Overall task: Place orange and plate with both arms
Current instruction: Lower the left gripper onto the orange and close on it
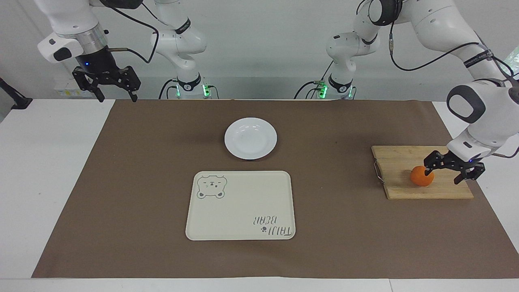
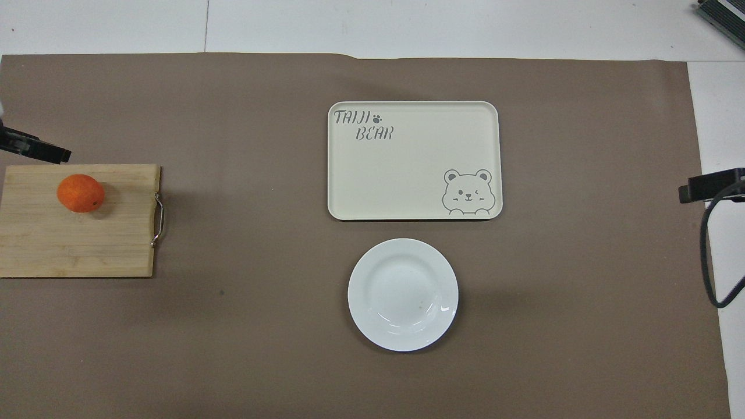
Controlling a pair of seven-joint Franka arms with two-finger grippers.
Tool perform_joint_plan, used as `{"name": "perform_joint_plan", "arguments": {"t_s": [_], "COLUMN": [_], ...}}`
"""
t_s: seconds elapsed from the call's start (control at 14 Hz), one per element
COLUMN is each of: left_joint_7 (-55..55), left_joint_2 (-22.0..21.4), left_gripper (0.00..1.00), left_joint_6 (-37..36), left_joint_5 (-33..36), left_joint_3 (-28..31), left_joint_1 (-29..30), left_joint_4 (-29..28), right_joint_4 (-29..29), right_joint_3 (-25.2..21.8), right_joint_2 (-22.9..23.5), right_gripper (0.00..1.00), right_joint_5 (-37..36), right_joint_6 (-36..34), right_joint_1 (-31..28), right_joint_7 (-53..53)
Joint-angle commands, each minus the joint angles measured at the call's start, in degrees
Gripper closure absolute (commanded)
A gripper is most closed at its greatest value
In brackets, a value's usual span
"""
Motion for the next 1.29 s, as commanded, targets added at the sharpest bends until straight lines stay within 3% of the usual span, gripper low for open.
{"name": "perform_joint_plan", "arguments": {"t_s": [0.0,0.43,0.71,0.79,0.86,0.93,1.21], "left_joint_7": [2.22,4.33,4.33,4.25,4.51,4.16,3.81], "left_joint_2": [-0.72,-2.82,-3.44,-3.44,-3.62,-4.32,-8.62], "left_gripper": [0.0,0.0,0.0,0.27,0.71,1.0,1.0], "left_joint_6": [8.5,9.66,8.34,8.25,8.17,8.08,5.0], "left_joint_5": [-1.69,-1.69,-1.69,-1.69,-1.69,-1.69,-1.6], "left_joint_3": [-0.45,-0.37,-0.37,-0.37,-0.37,-0.37,-0.63], "left_joint_1": [0.45,1.68,2.39,2.39,2.39,2.21,-3.65], "left_joint_4": [-7.49,-14.61,-14.97,-14.97,-14.97,-14.8,-14.09], "right_joint_4": [-0.54,-0.54,-0.54,-0.54,-0.54,-0.54,-0.54], "right_joint_3": [0.42,0.42,0.42,0.42,0.42,0.42,0.42], "right_joint_2": [-0.31,-0.31,-0.31,-0.39,-0.31,-0.39,-0.39], "right_gripper": [0.0,0.0,0.0,0.0,0.0,0.0,0.0], "right_joint_5": [0.22,0.22,0.22,0.22,0.22,0.22,0.22], "right_joint_6": [0.34,0.34,0.34,0.34,0.34,0.34,0.34], "right_joint_1": [-0.65,-0.65,-0.65,-0.65,-0.65,-0.65,-0.65], "right_joint_7": [-0.47,-0.47,-0.47,-0.47,-0.47,-0.47,-0.47]}}
